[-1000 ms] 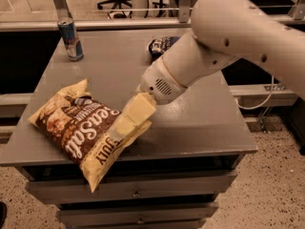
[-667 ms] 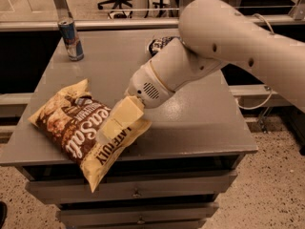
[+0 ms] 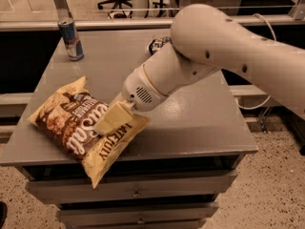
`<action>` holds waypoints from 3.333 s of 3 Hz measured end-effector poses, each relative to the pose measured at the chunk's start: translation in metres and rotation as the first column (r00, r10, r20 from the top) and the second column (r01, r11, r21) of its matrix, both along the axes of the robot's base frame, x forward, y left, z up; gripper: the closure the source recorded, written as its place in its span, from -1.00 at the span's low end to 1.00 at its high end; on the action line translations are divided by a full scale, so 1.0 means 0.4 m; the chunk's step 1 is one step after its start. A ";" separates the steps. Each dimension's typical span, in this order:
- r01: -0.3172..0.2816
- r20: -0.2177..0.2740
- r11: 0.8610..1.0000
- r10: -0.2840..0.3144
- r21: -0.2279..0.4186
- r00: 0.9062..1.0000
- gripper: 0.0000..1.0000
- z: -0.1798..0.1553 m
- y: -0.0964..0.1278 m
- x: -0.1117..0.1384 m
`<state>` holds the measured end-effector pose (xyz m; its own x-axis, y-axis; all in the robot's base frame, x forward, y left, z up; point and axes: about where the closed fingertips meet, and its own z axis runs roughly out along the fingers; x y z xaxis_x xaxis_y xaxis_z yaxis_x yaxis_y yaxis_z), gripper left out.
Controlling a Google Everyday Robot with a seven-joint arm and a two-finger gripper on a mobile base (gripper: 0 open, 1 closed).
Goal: Move brown chip bag near redbull can
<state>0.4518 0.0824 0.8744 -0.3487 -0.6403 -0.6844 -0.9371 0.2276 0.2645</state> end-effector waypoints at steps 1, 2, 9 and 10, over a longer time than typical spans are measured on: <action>0.020 0.016 1.000 -0.020 -0.003 1.000 0.56 0.011 -0.021 0.016; 0.054 0.058 0.998 -0.054 -0.008 0.997 0.98 0.045 -0.063 0.051; 0.424 0.405 0.877 -0.481 0.228 0.778 1.00 0.298 -0.213 0.677; 0.411 0.411 0.877 -0.480 0.249 0.775 1.00 0.279 -0.146 0.737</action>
Offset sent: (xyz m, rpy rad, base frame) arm 0.0435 -0.0532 0.0362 -0.0167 -0.1120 -0.1091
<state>0.7467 0.0241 0.9859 -0.2052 -0.3772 -0.9031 -0.7596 0.6432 -0.0960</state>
